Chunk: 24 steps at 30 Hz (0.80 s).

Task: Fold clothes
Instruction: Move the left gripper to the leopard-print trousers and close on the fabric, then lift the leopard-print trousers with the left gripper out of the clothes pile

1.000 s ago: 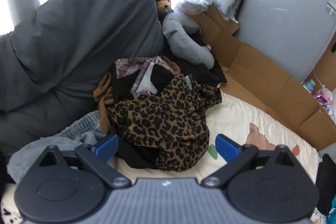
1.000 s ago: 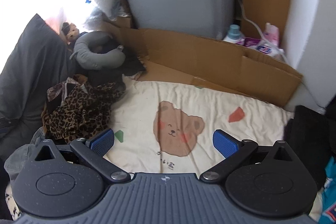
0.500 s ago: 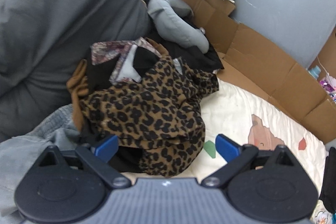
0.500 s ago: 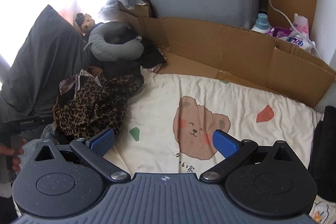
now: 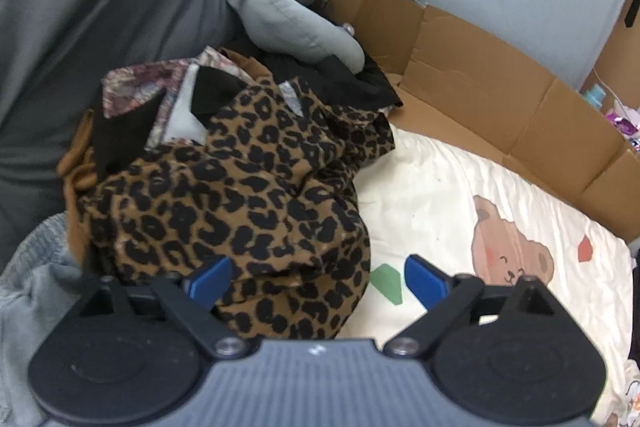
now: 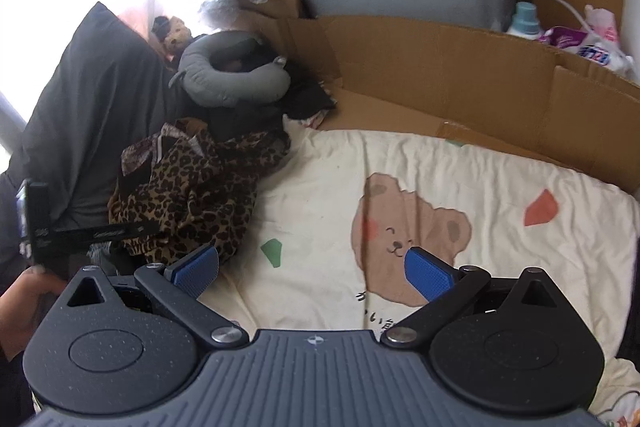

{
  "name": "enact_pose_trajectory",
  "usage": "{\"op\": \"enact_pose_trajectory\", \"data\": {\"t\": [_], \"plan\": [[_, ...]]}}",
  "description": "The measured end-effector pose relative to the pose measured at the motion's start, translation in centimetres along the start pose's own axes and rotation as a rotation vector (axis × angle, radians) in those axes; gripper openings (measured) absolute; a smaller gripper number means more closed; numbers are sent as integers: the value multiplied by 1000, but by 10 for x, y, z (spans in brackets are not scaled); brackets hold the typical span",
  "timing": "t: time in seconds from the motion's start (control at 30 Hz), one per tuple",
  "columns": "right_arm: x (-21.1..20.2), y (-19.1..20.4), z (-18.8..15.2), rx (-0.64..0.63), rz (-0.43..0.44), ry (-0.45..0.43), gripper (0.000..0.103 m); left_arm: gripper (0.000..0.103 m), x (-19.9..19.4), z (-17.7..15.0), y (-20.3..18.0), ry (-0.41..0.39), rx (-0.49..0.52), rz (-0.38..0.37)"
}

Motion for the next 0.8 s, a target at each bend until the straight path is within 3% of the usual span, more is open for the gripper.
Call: {"op": "enact_pose_trajectory", "data": {"t": [0.17,0.23,0.37,0.5,0.63,0.8], "plan": [[19,8,-10,-46,-7,23,101,94,33,-4,2,18,58,34],[24,8,-14,-46,-6,17,101,78,42,-5,9,14,57,39],[34,4,-19,-20,3,0,101,57,48,-4,21,7,26,46],[37,-3,-24,-31,-5,-10,102,23,47,-8,28,-2,17,49],[46,-18,-35,20,-12,20,102,11,44,-10,33,-15,4,31],[49,-28,-50,23,-18,28,102,6,38,-14,37,-18,-20,-9]]}}
Point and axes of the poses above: each gripper's, at about its wrist camera, not at the fingertips, and x roughly the way its jaws point, y to its left, z to its top, the point moved 5 cm from there along x, roughly the way its jaws point, and after that the axes turned 4 degrees about -z, right-handed, at the moved point
